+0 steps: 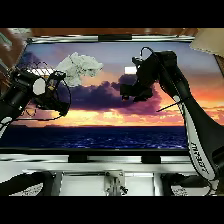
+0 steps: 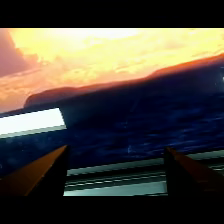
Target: Fold the shirts.
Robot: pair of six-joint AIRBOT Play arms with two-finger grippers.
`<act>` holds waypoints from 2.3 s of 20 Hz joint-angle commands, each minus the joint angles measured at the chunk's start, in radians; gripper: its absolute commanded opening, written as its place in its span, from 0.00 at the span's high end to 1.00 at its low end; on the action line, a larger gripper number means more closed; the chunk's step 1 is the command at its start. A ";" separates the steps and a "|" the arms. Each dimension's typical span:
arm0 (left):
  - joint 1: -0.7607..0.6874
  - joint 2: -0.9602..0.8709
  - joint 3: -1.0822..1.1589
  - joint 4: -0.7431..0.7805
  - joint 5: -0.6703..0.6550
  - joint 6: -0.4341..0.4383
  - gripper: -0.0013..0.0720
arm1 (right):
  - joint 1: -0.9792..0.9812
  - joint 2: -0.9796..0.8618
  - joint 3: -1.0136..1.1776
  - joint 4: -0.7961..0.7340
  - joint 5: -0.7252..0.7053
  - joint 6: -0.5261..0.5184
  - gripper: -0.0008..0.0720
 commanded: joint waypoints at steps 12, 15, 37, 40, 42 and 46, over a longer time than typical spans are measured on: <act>0.000 -0.001 0.001 0.000 0.000 0.000 0.07 | 0.001 0.000 0.000 -0.013 0.114 0.000 0.19; 0.000 -0.001 0.001 0.000 0.000 0.000 0.07 | 0.001 0.000 0.000 0.000 0.163 0.005 0.19; 0.344 -0.833 0.759 -0.163 0.427 -0.195 0.05 | 0.002 0.000 0.000 -0.018 0.005 -0.094 0.19; 0.343 -0.846 0.757 -0.122 0.427 -0.167 0.05 | 0.002 0.000 0.000 0.007 0.011 -0.094 0.19; 0.343 -0.849 0.757 -0.102 0.437 -0.167 0.05 | 0.002 0.000 0.000 0.006 0.011 -0.094 0.19; 0.338 -0.881 0.757 -0.122 0.483 -0.188 0.07 | 0.002 0.000 0.000 0.007 0.011 -0.094 0.19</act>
